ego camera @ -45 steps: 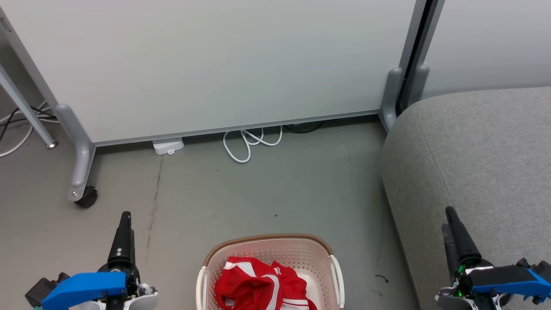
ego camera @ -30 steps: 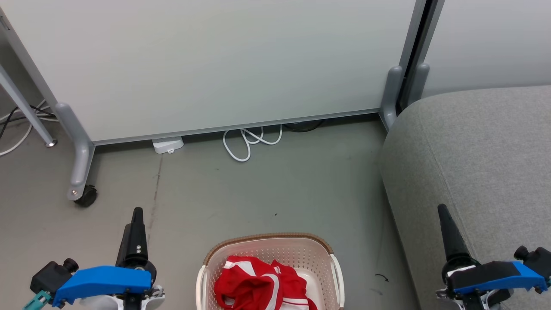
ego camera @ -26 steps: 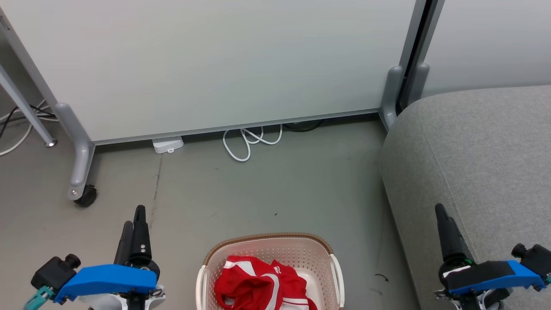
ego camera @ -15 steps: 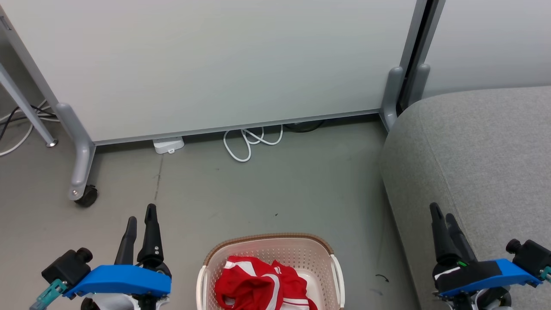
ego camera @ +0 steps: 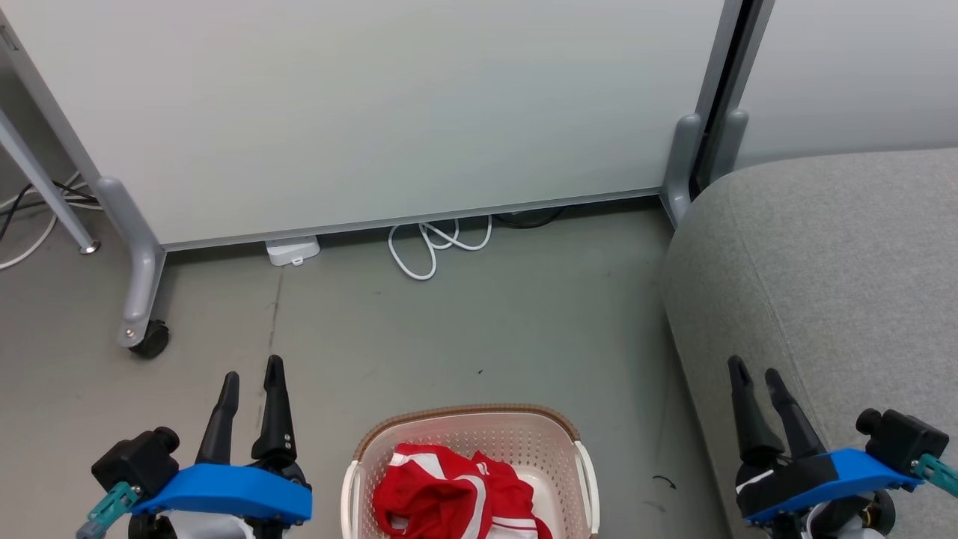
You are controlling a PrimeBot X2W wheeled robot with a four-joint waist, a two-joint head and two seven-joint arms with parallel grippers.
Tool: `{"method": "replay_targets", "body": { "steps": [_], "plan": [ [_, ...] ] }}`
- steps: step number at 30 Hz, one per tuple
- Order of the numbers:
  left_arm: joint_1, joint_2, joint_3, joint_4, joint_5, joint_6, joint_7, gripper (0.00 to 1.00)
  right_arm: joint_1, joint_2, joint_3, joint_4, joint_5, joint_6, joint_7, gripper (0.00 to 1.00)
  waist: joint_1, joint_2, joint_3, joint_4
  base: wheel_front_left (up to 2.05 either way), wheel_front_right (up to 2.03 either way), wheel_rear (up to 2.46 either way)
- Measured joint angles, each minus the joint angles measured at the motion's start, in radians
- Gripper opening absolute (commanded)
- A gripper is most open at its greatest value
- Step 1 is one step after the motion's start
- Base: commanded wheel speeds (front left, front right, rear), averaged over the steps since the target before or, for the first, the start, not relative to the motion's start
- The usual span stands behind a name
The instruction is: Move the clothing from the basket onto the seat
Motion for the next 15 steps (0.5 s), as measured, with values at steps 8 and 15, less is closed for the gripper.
{"method": "replay_targets", "body": {
  "steps": [8,15],
  "plan": [
    [0.0,0.002,-0.008,0.008,0.073,0.005,-0.019,1.0,-0.005,0.0,-0.001,0.007,-0.078,0.0,-0.018,1.0,0.0,0.0,0.0,-0.001,0.0,0.0,0.0],
    [0.001,0.002,-0.016,0.018,0.143,0.006,-0.038,1.0,-0.01,-0.001,0.002,0.01,-0.155,0.0,-0.032,1.0,0.0,0.0,0.0,0.0,0.0,0.0,0.0]
  ]
}}
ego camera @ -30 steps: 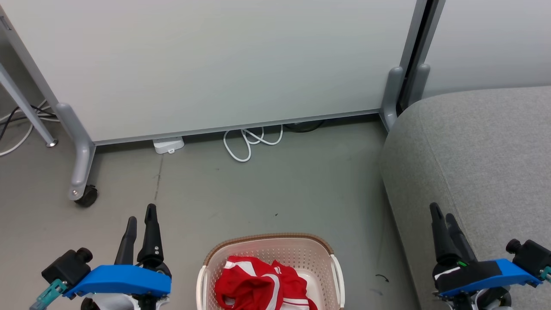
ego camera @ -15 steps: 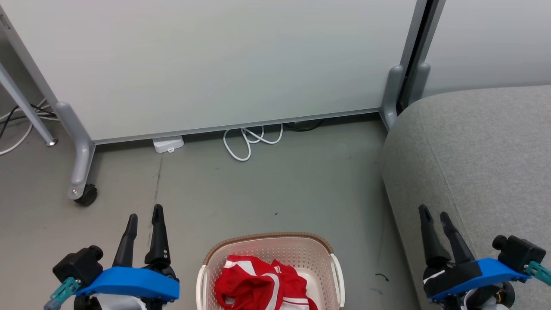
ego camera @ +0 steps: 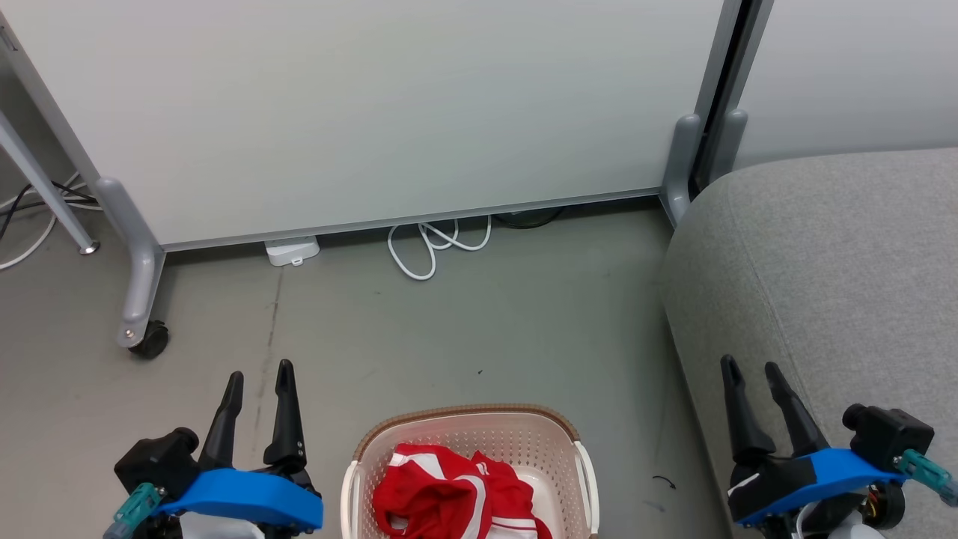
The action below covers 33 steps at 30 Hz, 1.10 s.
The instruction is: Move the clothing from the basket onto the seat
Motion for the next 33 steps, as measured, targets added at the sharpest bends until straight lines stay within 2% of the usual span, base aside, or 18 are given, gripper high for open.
{"method": "replay_targets", "body": {
  "steps": [33],
  "plan": [
    [0.0,-0.01,-0.004,0.048,0.213,-0.009,-0.072,1.0,0.0,-0.002,0.011,0.018,-0.289,0.0,-0.04,1.0,0.0,0.0,-0.001,-0.001,0.0,0.0,0.0]
  ]
}}
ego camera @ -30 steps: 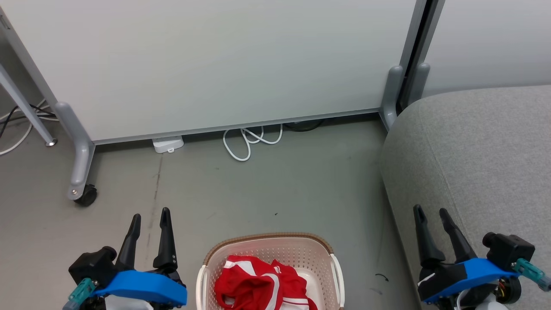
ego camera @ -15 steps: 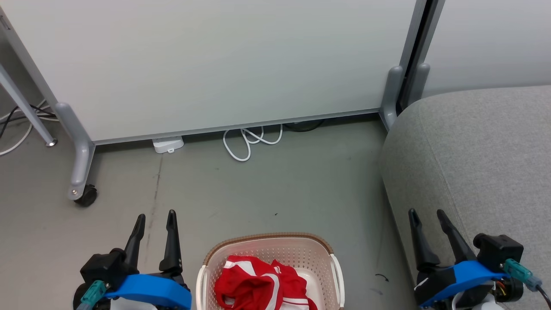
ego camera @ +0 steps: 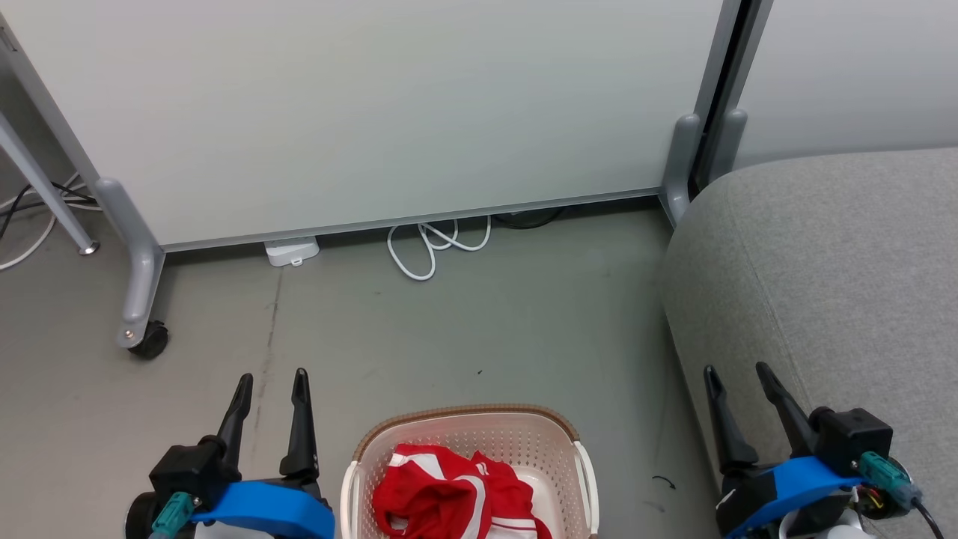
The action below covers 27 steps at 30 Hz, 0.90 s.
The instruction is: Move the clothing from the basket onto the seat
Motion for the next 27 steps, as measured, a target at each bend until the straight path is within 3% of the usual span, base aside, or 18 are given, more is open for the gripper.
{"method": "replay_targets", "body": {
  "steps": [17,27],
  "plan": [
    [0.006,-0.007,0.009,0.006,0.098,0.008,-0.031,1.0,0.0,-0.001,-0.008,0.002,-0.122,0.0,-0.032,1.0,0.0,0.0,-0.001,0.001,0.0,0.0,0.0],
    [0.01,-0.008,0.016,0.006,0.097,0.007,-0.031,1.0,-0.001,-0.001,-0.005,0.003,-0.121,0.001,-0.034,1.0,0.0,0.0,-0.003,-0.001,0.0,0.0,0.0]
  ]
}}
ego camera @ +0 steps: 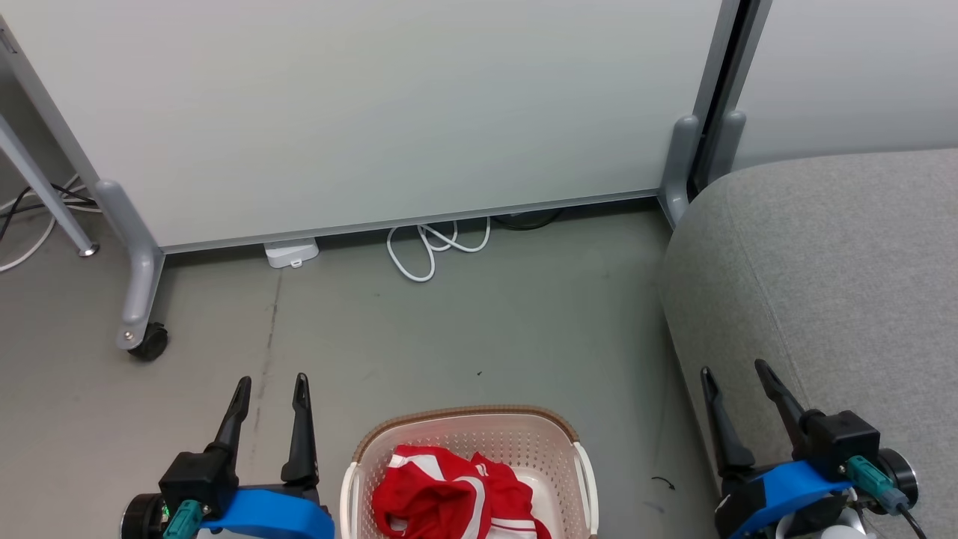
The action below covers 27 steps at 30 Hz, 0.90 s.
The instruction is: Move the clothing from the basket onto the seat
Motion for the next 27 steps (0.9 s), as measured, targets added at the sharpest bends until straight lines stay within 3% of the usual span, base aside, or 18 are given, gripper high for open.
{"method": "replay_targets", "body": {
  "steps": [14,27],
  "plan": [
    [-0.001,-0.004,-0.014,0.025,-0.016,-0.008,-0.001,1.0,-0.024,-0.001,0.024,-0.014,0.002,0.0,-0.002,1.0,0.0,0.0,0.048,-0.023,0.0,0.0,0.0],
    [-0.105,-0.005,-0.099,0.255,-0.078,-0.029,0.032,1.0,-0.094,-0.001,0.083,-0.03,0.01,0.0,-0.018,1.0,0.0001,0.0,0.2,-0.119,0.0,0.0,0.0]
  ]
}}
